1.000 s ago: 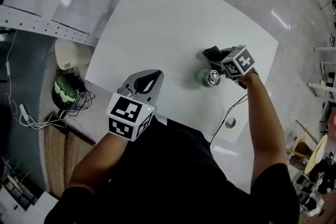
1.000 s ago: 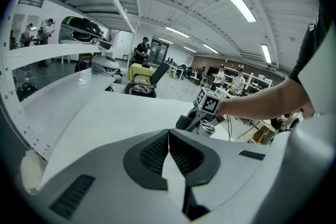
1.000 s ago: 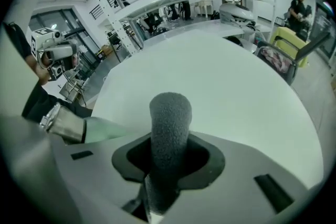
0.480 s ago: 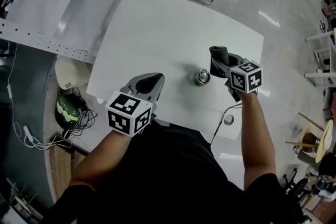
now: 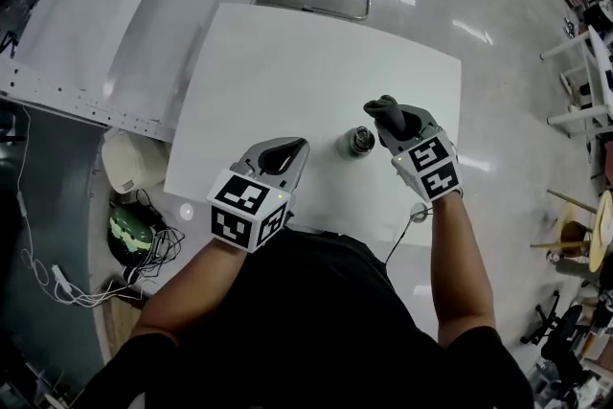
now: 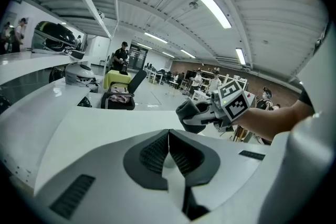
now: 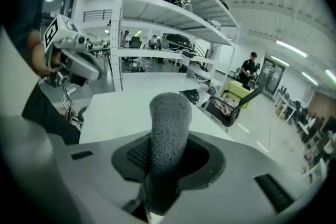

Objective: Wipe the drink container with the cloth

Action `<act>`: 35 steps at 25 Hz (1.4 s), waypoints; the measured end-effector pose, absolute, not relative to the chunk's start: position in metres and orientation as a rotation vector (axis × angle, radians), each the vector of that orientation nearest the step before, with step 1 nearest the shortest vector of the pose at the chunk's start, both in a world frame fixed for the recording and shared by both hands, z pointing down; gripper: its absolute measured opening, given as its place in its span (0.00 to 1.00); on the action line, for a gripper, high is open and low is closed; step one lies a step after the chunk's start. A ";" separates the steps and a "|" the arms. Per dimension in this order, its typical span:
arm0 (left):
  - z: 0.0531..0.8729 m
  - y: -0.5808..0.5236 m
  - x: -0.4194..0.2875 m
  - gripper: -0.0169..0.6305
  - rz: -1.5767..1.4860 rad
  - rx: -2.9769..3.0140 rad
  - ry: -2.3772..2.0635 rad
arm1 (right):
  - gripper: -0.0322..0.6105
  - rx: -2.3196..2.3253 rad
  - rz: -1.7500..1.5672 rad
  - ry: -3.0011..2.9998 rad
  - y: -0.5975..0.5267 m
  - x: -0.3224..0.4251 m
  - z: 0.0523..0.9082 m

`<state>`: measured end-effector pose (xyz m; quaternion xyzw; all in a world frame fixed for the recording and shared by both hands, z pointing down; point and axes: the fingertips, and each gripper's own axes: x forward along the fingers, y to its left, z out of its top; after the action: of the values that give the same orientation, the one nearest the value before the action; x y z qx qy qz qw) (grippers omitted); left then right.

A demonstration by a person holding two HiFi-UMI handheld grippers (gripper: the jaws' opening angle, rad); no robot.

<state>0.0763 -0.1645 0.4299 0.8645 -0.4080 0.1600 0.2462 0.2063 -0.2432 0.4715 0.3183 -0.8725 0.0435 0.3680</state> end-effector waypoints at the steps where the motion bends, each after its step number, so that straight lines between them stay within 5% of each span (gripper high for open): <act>1: 0.428 -0.164 0.075 0.05 0.436 2.367 -1.108 | 0.23 0.805 0.056 -2.211 -0.240 0.203 0.472; 11: 0.426 -0.153 0.054 0.05 0.449 2.448 -0.992 | 0.23 0.777 -0.191 -1.964 -0.198 0.189 0.480; 35: 0.424 -0.114 0.030 0.05 0.525 2.582 -0.814 | 0.23 1.367 0.383 -2.292 -0.101 0.157 0.436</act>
<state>0.0305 -0.1145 0.4244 0.9191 -0.2896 0.1870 0.1908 0.1567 -0.1014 0.4363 0.4945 -0.8292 0.1384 0.2208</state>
